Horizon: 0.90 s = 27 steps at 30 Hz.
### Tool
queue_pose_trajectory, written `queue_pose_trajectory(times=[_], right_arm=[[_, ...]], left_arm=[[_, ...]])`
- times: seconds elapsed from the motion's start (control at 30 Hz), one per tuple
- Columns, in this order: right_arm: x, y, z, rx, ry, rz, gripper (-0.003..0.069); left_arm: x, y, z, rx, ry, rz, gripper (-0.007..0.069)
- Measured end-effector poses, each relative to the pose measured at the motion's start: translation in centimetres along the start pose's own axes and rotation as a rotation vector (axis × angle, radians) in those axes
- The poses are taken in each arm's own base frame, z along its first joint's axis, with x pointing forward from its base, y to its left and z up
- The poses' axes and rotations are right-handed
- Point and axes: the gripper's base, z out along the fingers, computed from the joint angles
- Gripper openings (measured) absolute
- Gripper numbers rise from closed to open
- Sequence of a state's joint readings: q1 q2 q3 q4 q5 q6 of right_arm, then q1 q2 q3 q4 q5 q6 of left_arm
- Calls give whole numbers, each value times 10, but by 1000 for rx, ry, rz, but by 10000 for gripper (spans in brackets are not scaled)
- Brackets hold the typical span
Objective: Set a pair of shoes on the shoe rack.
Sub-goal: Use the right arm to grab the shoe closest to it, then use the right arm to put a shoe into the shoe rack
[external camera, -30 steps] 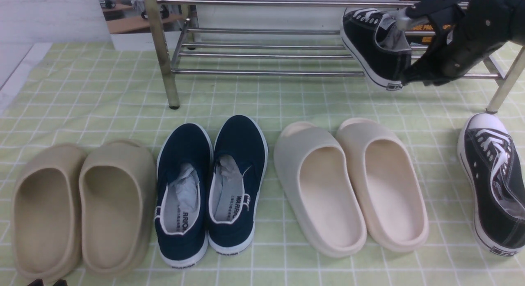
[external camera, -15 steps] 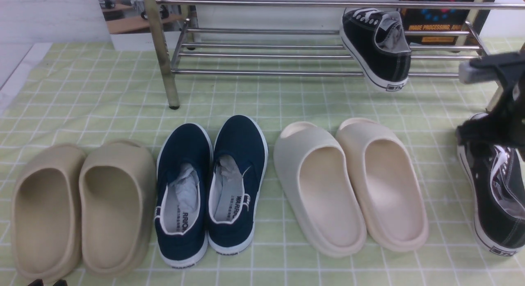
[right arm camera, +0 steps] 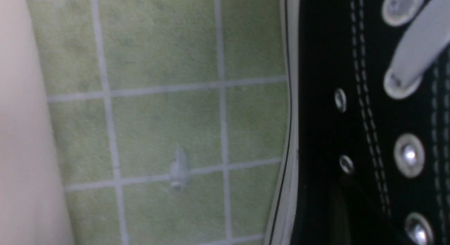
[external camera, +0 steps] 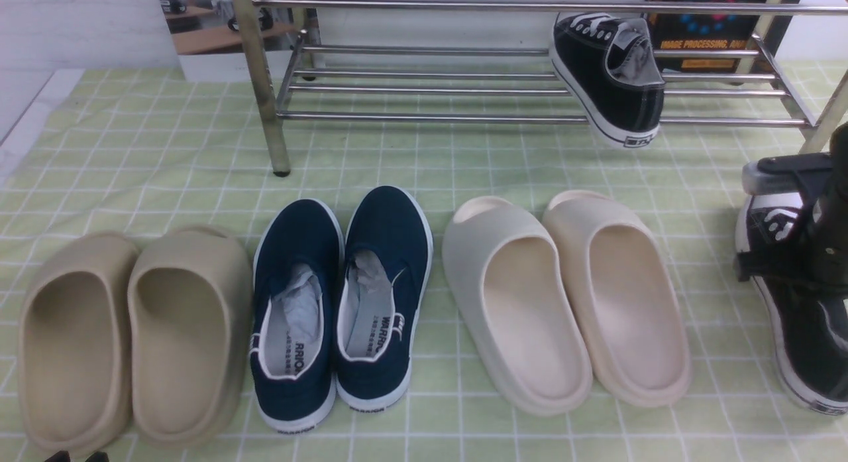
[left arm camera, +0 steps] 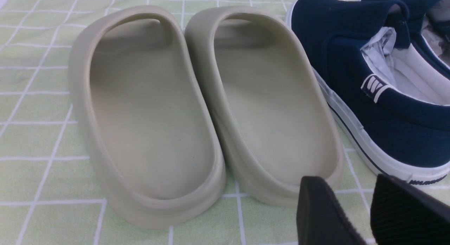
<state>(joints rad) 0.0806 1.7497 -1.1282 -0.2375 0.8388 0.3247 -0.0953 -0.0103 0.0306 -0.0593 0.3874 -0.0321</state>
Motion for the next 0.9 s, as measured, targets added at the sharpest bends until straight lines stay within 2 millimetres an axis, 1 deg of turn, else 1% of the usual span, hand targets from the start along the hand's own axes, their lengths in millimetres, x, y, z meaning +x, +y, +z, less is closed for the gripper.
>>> queue_pose_trajectory(times=[0.03, 0.07, 0.1, 0.2, 0.23, 0.27, 0.3, 0.33, 0.37, 0.4, 0.43, 0.47, 0.5, 0.57, 0.6, 0.63, 0.7, 0.8, 0.83, 0.9], right_arm=[[0, 0, -1, 4, 8, -4, 69], [-4, -2, -17, 0, 10, -31, 76], [-7, -3, -26, -3, 9, -42, 76], [-29, -3, -59, -36, -87, -76, 76], [-37, -3, -67, -47, -123, -87, 76], [-51, -1, -77, -69, -180, -95, 76], [-56, 0, -81, -74, -197, -95, 76], [-63, 1, -82, -82, -211, -96, 76], [-82, 5, -82, -94, -244, -96, 76], [-92, 7, -79, -95, -253, -95, 76], [-110, 12, -72, -95, -261, -95, 76], [-119, 14, -66, -94, -262, -95, 76], [-122, 15, -64, -94, -262, -95, 76], [-152, 24, -43, -92, -266, -90, 76], [-160, 26, -38, -93, -268, -88, 76], [-169, 27, -38, -96, -289, -83, 76], [-182, 33, -26, -104, -282, -79, 76], [-193, 35, -26, -102, -292, -91, 76], [-194, 35, -26, -102, -296, -93, 76], [-203, 36, -21, -100, -344, -100, 76]], left_arm=[[0, 0, 0, 0, 0, 0, 239], [0, 0, 0, 0, 0, 0, 239], [0, 0, 0, 0, 0, 0, 239], [0, 0, 0, 0, 0, 0, 239], [0, 0, 0, 0, 0, 0, 239], [0, 0, 0, 0, 0, 0, 239], [0, 0, 0, 0, 0, 0, 239], [0, 0, 0, 0, 0, 0, 239], [0, 0, 0, 0, 0, 0, 239], [0, 0, 0, 0, 0, 0, 239], [0, 0, 0, 0, 0, 0, 239], [0, 0, 0, 0, 0, 0, 239], [0, 0, 0, 0, 0, 0, 239], [0, 0, 0, 0, 0, 0, 239], [0, 0, 0, 0, 0, 0, 239], [0, 0, 0, 0, 0, 0, 239], [0, 0, 0, 0, 0, 0, 239], [0, 0, 0, 0, 0, 0, 239], [0, 0, 0, 0, 0, 0, 239], [0, 0, 0, 0, 0, 0, 239]])
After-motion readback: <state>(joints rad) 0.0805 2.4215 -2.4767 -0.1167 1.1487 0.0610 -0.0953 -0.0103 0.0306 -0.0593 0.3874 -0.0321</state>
